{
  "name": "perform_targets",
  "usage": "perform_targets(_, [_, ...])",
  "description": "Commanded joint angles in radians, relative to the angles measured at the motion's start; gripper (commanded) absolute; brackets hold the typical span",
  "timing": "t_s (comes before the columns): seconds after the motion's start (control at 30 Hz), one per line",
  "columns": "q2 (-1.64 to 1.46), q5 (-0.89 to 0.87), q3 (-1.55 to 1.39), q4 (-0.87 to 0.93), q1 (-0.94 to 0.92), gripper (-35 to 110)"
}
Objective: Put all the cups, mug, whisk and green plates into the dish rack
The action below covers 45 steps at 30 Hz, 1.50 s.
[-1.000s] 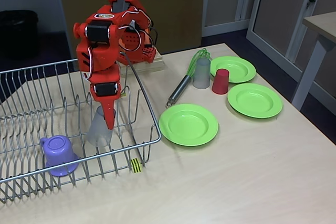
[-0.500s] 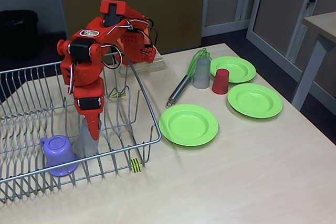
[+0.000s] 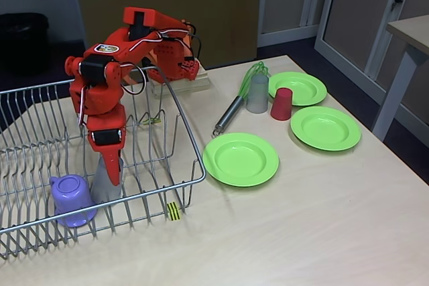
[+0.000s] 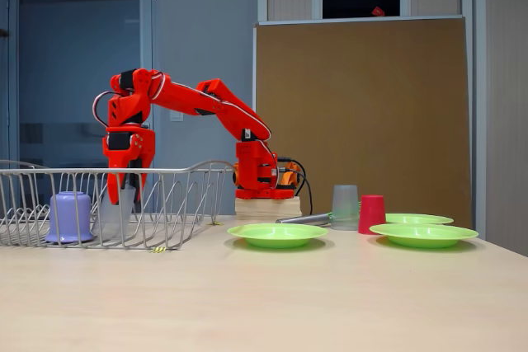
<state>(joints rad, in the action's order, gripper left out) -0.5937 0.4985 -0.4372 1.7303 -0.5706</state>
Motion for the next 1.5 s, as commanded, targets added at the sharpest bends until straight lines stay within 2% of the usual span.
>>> perform_targets(0.0, [-0.014, 0.025, 0.014, 0.029, -0.028, 27])
perform_targets(1.17, [-0.176, 0.011, -0.018, 0.083, 0.072, 40])
perform_targets(1.47, [-0.508, -0.098, -0.290, 0.071, 0.236, 37])
